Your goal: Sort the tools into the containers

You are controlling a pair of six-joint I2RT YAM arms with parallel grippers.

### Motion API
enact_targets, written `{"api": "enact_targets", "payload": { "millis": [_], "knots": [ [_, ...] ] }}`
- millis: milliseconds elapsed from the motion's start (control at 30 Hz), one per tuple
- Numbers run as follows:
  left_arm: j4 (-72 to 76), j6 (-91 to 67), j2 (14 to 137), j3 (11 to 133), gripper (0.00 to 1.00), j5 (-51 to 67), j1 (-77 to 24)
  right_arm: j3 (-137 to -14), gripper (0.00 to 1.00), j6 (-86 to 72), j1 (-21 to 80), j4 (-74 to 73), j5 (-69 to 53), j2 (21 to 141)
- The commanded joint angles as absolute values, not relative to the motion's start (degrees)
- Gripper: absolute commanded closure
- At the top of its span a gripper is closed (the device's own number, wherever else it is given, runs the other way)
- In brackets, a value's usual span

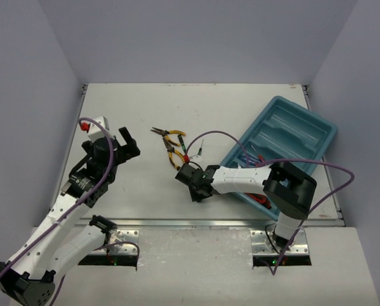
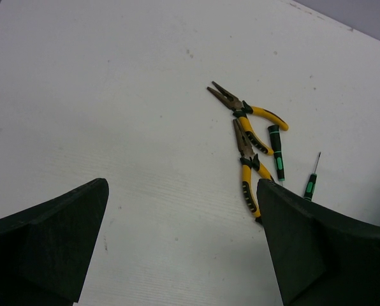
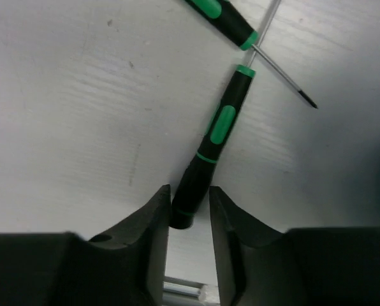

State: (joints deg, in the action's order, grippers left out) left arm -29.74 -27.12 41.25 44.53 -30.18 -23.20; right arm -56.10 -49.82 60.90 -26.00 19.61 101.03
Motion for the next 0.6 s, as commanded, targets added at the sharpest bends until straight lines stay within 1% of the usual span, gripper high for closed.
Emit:
{"api": "enact_targets", "payload": {
  "millis": [0, 33, 133, 200, 333, 400, 567],
  "knots": [
    [-27.4, -26.1, 40.4, 44.4, 0.00, -29.3, -23.4, -56.2, 0.88, -52.6, 61.2, -22.3, 22.3, 103.3],
    [-27.5, -26.1, 40.3, 44.4, 0.00, -29.3, -23.5, -56.2, 0.93, -52.5, 61.2, -22.1, 22.4, 103.6],
    [-27.5, -26.1, 40.3, 44.4, 0.00, -29.3, -23.5, -57.4, 0.90, -52.2, 61.2, -22.6, 22.1, 104.3],
    [-27.4, -26.1, 40.3, 44.4, 0.00, -29.1, -23.6, -57.9, 0.90, -51.9, 61.2, -22.9, 22.3, 104.0],
    [-27.4, -26.0, 40.3, 44.3, 0.00, -29.1, -23.6, -58.9, 0.96, -50.7, 61.1, -24.2, 25.3, 102.3],
    [-27.4, -26.0, 40.3, 44.3, 0.00, -29.1, -23.6, -59.7, 1.00, -49.4, 61.0, -24.6, 27.6, 101.1],
    [-27.6, -26.0, 40.3, 44.4, 0.00, -29.3, -23.6, -62.3, 1.00, -46.7, 60.2, -26.3, 29.3, 97.7]
  ]
}}
